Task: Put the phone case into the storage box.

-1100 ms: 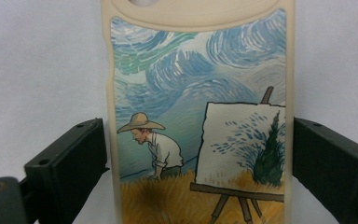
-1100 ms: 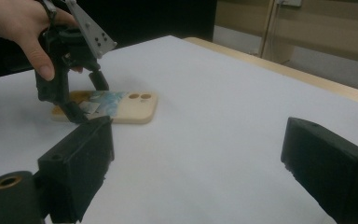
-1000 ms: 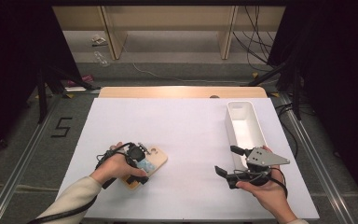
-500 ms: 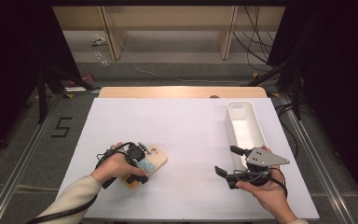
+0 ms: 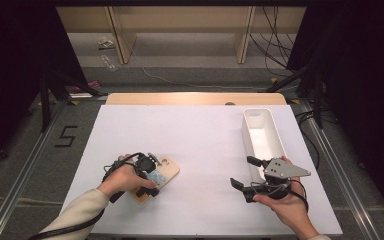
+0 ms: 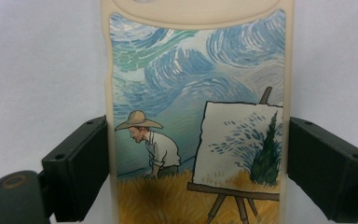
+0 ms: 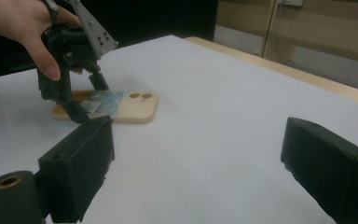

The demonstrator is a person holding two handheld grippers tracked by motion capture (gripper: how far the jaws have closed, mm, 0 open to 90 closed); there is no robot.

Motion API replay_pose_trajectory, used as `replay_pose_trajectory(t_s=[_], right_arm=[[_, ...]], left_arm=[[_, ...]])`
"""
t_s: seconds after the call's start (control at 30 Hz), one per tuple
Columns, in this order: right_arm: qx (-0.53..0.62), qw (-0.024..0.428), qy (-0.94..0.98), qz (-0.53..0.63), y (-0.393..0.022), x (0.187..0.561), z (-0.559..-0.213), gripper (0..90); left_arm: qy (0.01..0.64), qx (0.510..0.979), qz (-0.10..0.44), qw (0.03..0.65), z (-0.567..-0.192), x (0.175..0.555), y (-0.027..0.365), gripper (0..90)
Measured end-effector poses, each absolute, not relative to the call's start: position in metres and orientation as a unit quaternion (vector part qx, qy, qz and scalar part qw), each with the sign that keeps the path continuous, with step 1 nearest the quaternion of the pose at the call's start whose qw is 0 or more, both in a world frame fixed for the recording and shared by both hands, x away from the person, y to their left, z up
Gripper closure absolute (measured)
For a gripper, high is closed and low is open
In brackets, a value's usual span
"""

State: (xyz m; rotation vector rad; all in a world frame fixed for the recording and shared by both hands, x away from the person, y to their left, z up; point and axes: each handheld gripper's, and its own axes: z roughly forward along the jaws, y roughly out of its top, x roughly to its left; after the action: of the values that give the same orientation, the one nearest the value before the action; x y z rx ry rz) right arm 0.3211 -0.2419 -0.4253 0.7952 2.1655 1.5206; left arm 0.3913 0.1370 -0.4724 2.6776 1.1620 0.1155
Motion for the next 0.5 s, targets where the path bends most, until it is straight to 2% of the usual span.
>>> replay_pose_trajectory(t_s=[0.5], right_arm=[[0.282,0.189,0.769,0.542,-0.2424,0.3211,-0.4251,10.6]], left_arm=[[0.390,0.913,0.038,0.112,-0.4712,0.3880,0.1406,11.4]])
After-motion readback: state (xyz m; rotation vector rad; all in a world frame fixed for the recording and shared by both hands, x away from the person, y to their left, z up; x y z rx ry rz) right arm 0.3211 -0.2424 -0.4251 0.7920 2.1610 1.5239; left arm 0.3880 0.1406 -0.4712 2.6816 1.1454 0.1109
